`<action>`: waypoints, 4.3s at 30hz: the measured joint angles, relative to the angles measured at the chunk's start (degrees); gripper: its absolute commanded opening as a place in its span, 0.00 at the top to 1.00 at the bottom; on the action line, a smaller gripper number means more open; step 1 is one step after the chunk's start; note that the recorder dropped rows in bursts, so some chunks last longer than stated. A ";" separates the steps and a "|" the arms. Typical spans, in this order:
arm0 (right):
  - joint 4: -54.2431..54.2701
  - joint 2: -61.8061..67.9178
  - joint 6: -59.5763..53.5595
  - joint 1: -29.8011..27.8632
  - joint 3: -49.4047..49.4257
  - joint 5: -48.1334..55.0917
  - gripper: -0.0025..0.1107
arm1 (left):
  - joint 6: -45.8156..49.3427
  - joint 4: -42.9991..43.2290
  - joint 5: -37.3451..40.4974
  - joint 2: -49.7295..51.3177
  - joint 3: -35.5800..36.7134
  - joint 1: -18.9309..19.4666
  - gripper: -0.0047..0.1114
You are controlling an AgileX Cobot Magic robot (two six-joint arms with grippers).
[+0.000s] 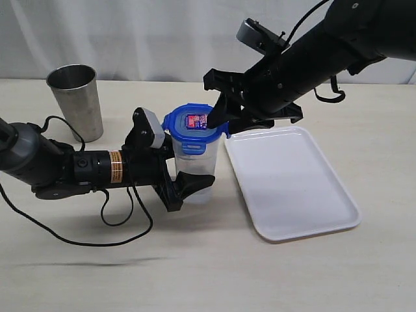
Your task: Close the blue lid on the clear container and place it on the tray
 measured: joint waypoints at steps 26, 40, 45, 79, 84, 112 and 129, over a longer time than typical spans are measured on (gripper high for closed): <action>19.26 3.70 -18.74 -1.30 3.98 -2.10 0.65 | -1.09 -0.40 -0.01 -0.12 0.13 1.11 0.96; 6.93 -4.02 -22.16 -0.37 5.77 -5.52 0.50 | 0.53 0.50 -0.03 -0.12 0.02 0.43 0.96; 6.57 -7.61 -25.16 -0.37 5.89 -7.41 0.50 | 0.53 0.62 -0.03 -0.12 0.02 0.43 0.96; -49.93 -6.01 -20.87 21.55 5.89 -13.59 0.59 | 0.08 0.00 0.08 -0.12 0.02 0.43 0.96; -50.93 -5.64 -23.44 21.55 5.89 -12.62 0.59 | -0.02 -0.17 0.08 -0.12 0.02 0.43 0.96; -61.74 -1.29 -23.94 25.76 4.59 -11.92 0.69 | -1.20 -1.84 0.72 -0.12 0.02 0.54 0.96; -75.97 -0.73 -14.25 26.33 8.68 -18.80 0.74 | -1.32 -3.40 1.74 -0.12 -0.33 0.72 0.96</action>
